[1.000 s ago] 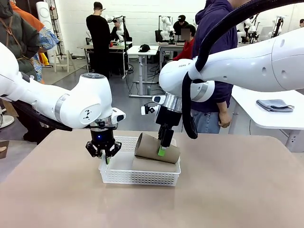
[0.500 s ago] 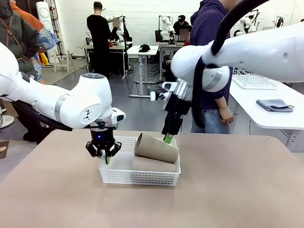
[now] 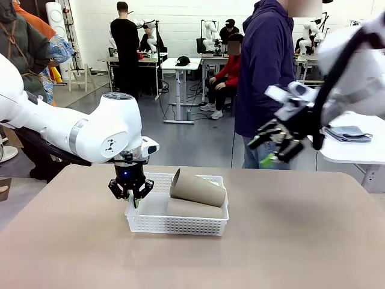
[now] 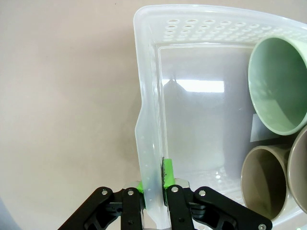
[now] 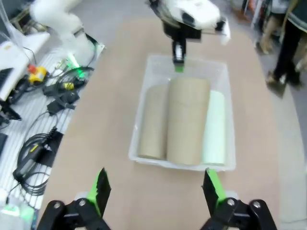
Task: Clean and organize the cups into the basket.
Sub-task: Pick up the Reusable plastic cup from the right side of the table and stack it inside the Organizing basket in the center of the table.
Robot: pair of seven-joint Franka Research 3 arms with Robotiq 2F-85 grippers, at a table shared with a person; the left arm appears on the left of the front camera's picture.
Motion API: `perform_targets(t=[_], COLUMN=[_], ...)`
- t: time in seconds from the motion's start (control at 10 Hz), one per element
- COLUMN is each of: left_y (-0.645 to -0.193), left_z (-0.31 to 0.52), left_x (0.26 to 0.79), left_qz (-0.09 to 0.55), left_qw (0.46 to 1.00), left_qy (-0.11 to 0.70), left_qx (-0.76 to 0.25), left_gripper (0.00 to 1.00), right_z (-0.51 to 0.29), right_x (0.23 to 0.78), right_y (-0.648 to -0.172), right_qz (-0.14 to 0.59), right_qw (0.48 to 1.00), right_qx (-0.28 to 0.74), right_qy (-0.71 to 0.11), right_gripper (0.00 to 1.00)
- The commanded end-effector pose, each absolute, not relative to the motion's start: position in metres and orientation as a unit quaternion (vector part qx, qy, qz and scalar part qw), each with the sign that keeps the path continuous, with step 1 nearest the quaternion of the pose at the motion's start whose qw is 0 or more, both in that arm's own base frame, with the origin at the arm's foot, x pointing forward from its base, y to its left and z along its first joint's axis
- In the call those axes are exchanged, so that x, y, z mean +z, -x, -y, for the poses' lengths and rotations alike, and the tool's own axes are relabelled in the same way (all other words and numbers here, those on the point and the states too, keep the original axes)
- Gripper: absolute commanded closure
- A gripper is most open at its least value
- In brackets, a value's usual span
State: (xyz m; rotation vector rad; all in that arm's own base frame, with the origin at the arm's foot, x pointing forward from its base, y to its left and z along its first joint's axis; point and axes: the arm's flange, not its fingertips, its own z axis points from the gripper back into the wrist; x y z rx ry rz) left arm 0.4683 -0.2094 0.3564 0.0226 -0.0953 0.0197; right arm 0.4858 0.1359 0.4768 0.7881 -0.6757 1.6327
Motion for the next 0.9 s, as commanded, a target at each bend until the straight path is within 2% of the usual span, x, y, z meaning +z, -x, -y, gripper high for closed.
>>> perform_targets(t=[0.0,0.4,0.8], left_y=[-0.468,-0.468,-0.468], left_z=[0.21,0.21,0.21], left_x=[0.358,0.358,0.358], left_qz=[0.05,0.05,0.05], left_qw=[0.999,0.999,0.999], left_qy=[-0.012,-0.012,-0.012], left_qx=[0.005,0.005,0.005], left_gripper=[1.0,1.0,1.0], right_z=[-0.073,0.015,0.033], right_x=[0.455,0.416,0.39], right_y=[-0.465,-0.471,-0.453], right_qz=[0.331,0.403,0.434], right_qw=[0.52,0.519,0.577], right_qx=[0.684,0.611,0.558], right_qy=[-0.391,-0.442,-0.408], right_gripper=[0.0,0.0,0.0])
